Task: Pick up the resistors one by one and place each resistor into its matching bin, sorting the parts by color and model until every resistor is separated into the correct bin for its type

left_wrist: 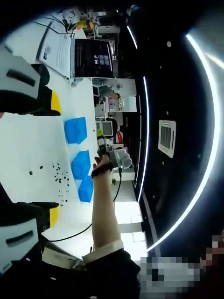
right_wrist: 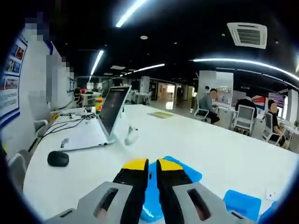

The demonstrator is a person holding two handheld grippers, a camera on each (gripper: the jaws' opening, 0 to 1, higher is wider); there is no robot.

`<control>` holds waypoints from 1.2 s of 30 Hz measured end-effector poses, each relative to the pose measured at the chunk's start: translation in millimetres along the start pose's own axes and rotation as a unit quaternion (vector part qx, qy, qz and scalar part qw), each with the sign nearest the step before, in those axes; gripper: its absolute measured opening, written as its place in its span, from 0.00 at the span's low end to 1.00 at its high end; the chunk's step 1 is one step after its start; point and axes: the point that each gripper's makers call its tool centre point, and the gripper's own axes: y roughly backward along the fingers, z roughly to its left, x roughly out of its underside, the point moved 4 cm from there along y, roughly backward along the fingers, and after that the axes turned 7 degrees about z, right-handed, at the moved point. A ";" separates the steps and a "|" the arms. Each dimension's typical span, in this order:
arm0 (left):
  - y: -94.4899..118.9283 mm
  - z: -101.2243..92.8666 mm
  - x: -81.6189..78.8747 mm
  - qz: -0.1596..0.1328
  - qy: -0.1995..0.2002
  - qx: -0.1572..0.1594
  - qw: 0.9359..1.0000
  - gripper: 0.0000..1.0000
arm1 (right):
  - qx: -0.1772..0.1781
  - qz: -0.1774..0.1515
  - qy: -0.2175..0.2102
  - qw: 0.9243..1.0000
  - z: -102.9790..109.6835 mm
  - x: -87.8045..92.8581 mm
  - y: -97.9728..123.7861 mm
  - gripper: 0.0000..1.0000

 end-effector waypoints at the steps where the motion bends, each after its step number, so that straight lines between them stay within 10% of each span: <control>1: -0.2 -0.1 -0.4 0.000 0.000 0.000 1.000 0.76 | -0.002 -0.009 -0.002 1.000 -0.7 -1.5 2.5 0.15; 10: -7.4 -7.4 -1.4 0.003 -0.005 0.014 1.000 0.76 | -0.021 -0.041 -0.018 0.999 -4.9 7.1 62.5 0.25; 21: -23.4 -21.3 1.4 0.001 -0.006 0.058 0.998 0.76 | -0.053 -0.081 -0.023 0.995 11.8 78.3 220.6 0.33; 27: -30.4 -23.3 2.5 0.006 0.001 0.082 0.997 0.76 | 0.014 -0.090 -0.083 0.992 7.8 135.0 310.0 0.34; 36: -31.5 -21.3 4.8 0.014 -0.004 0.086 0.996 0.76 | 0.105 -0.087 -0.105 0.985 15.5 177.7 387.6 0.35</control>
